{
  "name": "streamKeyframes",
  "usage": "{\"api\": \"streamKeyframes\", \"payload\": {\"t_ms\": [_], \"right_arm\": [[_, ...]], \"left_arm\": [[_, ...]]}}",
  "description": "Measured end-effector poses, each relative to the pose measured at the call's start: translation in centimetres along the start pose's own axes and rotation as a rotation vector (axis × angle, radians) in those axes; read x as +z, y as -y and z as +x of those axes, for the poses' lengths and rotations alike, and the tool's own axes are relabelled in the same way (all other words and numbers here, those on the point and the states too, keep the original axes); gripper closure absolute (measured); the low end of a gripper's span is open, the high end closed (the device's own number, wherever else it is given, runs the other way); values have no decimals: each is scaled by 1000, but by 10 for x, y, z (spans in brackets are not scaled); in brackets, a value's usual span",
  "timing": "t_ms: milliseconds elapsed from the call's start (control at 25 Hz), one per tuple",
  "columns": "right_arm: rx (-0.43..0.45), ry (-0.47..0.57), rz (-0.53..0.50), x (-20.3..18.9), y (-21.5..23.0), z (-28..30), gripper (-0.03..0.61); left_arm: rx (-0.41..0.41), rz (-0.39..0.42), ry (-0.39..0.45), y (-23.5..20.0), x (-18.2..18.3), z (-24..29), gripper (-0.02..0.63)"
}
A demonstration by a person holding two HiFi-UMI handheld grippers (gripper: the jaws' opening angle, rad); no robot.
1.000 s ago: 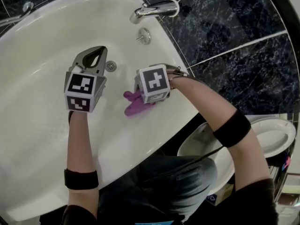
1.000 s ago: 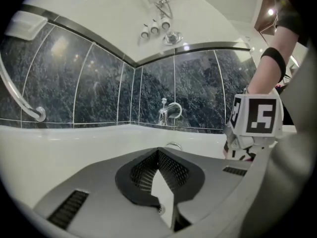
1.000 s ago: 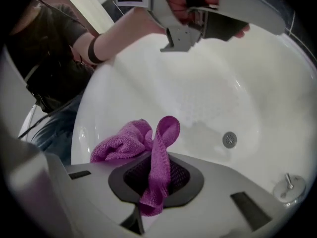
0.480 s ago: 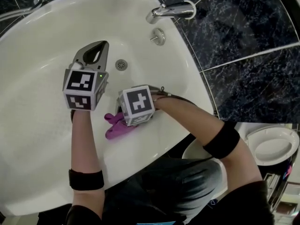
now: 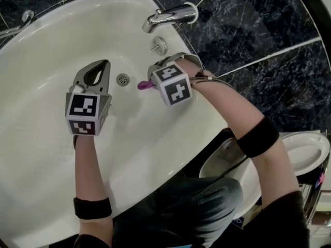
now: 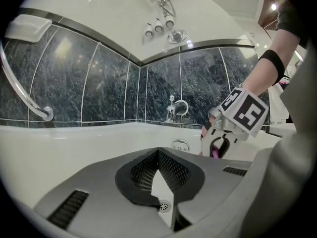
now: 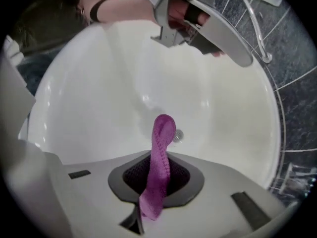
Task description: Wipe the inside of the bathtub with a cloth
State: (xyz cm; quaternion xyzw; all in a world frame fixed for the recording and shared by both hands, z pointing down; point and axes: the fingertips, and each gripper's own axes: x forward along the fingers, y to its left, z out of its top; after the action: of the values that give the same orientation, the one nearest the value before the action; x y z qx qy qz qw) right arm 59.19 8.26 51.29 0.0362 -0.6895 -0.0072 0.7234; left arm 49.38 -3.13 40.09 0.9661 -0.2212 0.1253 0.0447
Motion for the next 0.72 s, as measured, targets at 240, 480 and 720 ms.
{"api": "streamKeyframes", "payload": {"t_ms": [240, 480, 720], "right_arm": [[-161, -257, -146, -59, 48, 15, 514], [-47, -391, -161, -82, 23, 63, 514], [200, -338, 1, -64, -41, 99, 515]], "left_arm": [[-9, 22, -24, 6, -5, 5, 616], [-20, 44, -43, 16, -10, 7, 617], [-6, 42, -40, 11, -8, 5, 617]]}}
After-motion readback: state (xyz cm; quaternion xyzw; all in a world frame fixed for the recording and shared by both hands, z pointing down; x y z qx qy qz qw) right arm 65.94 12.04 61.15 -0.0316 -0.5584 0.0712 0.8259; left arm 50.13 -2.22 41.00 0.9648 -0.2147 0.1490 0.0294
